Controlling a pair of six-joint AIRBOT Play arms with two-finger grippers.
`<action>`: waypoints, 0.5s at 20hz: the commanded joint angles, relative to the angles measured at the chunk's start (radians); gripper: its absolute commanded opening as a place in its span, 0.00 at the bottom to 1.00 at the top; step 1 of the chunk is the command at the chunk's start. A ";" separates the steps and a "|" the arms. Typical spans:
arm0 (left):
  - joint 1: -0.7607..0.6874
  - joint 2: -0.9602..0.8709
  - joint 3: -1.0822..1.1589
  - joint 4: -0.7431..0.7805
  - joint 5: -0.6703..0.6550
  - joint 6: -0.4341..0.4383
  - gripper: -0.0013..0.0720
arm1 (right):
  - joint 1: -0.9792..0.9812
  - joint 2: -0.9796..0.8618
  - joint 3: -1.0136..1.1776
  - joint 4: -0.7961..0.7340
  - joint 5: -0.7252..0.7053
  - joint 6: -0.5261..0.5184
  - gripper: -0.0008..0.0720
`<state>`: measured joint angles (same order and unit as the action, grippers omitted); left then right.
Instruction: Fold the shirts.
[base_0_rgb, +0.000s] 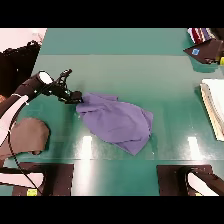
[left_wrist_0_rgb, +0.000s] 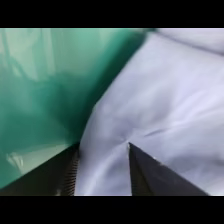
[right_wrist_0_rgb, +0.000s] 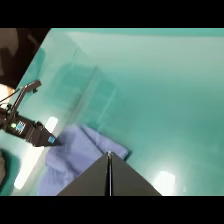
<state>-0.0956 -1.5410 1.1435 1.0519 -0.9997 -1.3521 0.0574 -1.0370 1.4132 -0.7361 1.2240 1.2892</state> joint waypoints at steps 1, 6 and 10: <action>-0.021 -0.002 0.000 -0.016 0.021 0.017 0.50 | -0.014 -0.048 -0.001 -0.035 0.074 0.017 0.03; -0.020 0.000 0.084 -0.005 -0.015 0.018 0.05 | -0.002 -0.106 -0.082 -0.345 0.226 0.092 0.03; -0.020 0.000 0.175 -0.005 -0.058 0.018 0.05 | -0.002 -0.107 -0.360 -0.355 0.176 0.095 0.58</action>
<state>-0.1154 -1.5414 1.2648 1.0458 -1.0271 -1.3361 0.0532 -1.1366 1.2057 -1.0370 1.4048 1.3724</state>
